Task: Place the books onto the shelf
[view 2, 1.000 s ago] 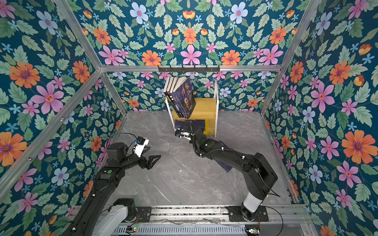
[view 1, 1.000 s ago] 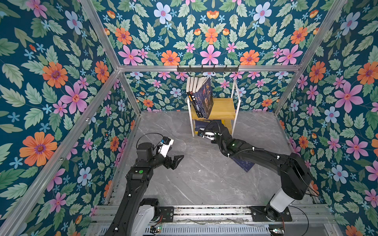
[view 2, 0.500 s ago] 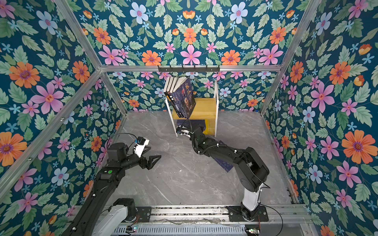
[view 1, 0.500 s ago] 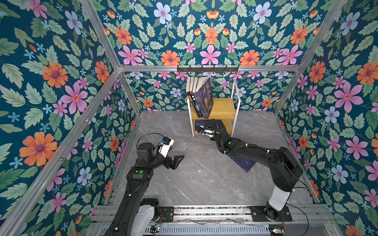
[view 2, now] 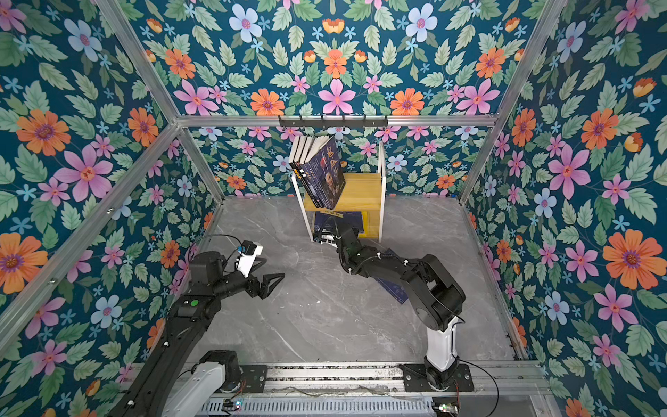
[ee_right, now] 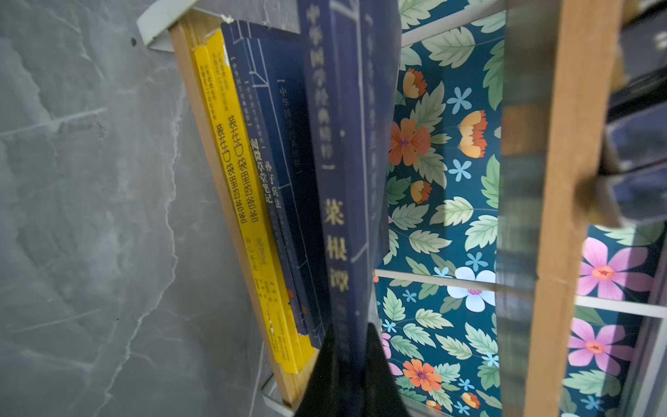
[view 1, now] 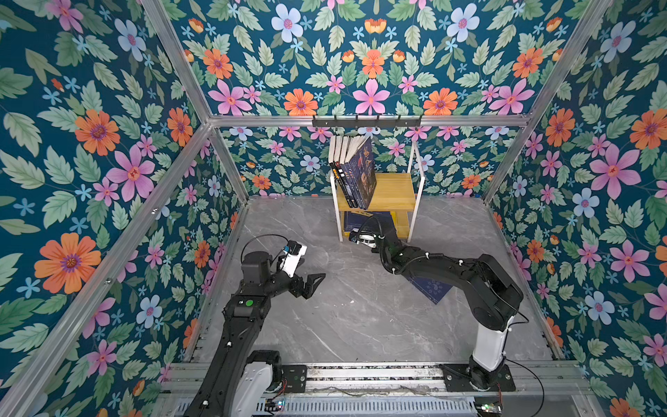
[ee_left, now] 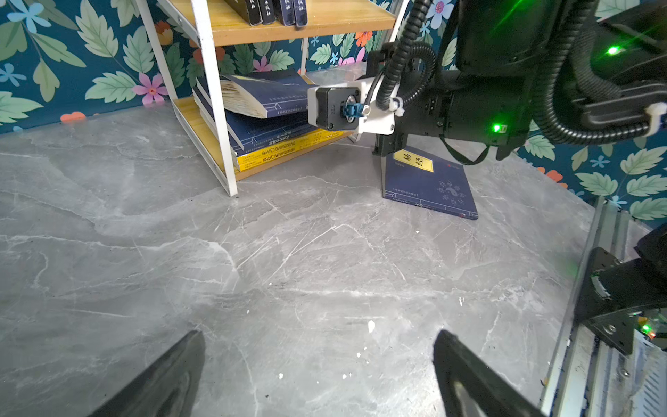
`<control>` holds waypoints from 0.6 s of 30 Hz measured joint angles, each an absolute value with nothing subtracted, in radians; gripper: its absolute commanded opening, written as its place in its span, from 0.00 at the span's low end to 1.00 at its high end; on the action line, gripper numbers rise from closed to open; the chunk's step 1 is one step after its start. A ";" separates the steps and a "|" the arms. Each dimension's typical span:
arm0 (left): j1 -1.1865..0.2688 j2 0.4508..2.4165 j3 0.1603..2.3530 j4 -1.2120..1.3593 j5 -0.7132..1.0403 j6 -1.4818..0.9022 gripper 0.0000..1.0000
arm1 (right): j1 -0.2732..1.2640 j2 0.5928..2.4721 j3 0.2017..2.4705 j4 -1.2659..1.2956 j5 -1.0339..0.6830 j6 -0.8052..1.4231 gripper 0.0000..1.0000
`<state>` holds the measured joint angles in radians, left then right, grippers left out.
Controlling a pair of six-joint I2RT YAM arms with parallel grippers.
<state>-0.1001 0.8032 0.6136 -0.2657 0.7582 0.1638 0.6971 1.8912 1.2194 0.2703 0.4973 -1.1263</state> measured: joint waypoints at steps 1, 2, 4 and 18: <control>-0.100 0.803 0.614 -0.265 0.759 0.163 1.00 | 0.694 1.898 1.229 0.253 0.485 -1.128 0.00; -0.101 0.803 0.614 -0.264 0.759 0.160 1.00 | 0.690 1.906 1.242 0.233 0.473 -1.129 0.00; -0.103 0.802 0.611 -0.262 0.758 0.160 1.00 | 0.679 1.925 1.272 0.201 0.450 -1.132 0.00; -0.109 0.800 0.604 -0.259 0.757 0.158 1.00 | 0.632 2.021 1.452 0.038 0.396 -1.131 0.00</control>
